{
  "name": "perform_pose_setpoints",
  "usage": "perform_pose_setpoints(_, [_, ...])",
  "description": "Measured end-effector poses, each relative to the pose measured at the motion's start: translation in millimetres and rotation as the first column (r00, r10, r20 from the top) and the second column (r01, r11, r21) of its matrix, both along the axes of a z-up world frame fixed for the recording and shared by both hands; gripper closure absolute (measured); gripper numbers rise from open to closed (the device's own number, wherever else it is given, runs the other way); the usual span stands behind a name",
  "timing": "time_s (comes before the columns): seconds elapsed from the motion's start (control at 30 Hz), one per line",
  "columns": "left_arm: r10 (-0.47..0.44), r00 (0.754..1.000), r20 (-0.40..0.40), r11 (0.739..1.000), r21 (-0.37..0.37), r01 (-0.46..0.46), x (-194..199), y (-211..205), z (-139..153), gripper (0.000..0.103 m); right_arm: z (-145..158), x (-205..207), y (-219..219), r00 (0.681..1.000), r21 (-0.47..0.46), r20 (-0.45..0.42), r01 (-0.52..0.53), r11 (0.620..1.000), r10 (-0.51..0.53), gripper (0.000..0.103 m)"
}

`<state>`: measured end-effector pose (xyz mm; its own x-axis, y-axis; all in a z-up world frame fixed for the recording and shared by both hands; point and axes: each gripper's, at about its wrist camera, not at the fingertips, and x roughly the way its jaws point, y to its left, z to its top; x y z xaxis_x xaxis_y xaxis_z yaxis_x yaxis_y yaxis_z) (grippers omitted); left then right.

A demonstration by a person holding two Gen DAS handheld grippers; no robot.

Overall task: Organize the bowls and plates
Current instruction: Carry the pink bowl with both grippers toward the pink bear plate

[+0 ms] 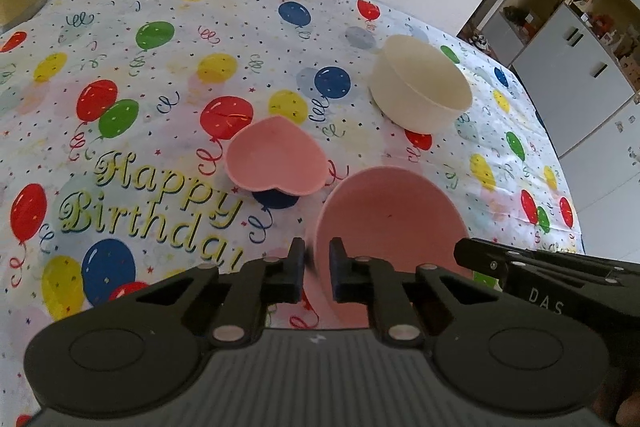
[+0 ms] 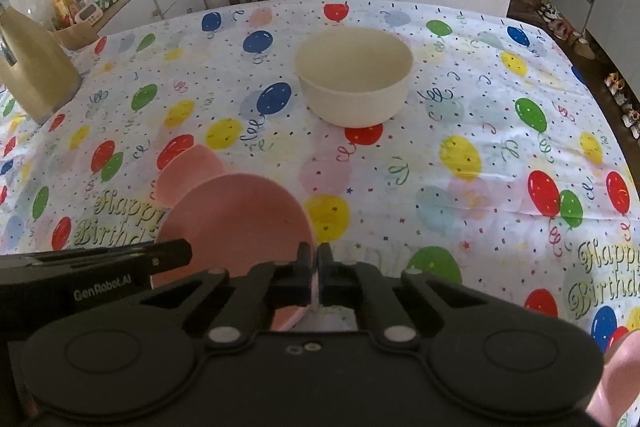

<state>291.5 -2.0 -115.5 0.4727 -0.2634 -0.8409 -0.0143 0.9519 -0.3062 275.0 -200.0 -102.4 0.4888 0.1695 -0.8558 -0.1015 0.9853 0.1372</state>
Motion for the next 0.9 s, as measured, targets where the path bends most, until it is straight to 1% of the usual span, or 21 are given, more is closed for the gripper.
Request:
perform_pose_setpoints(0.23, [0.016, 1.000, 0.014, 1.000, -0.001, -0.016, -31, 2, 20, 0.091, 19, -29, -2, 1.000, 0.022, 0.012, -0.012, 1.000, 0.012, 0.101])
perform_pose_setpoints(0.43, [0.038, 0.999, -0.007, 0.999, 0.012, -0.037, -61, 7, 29, 0.091, 30, -60, 3, 0.999, 0.039, 0.010, -0.050, 0.998, 0.050, 0.101])
perform_pose_setpoints(0.63, [0.068, 0.997, -0.033, 0.997, 0.029, -0.067, -92, 11, 29, 0.091, 31, -85, 10, 0.996, 0.040, -0.004, -0.091, 0.995, 0.092, 0.100])
perform_pose_setpoints(0.9, [0.091, 0.993, -0.070, 0.995, 0.053, -0.088, -126, 16, 22, 0.091, 22, -109, 17, 0.990, 0.052, -0.039, -0.136, 0.989, 0.138, 0.100])
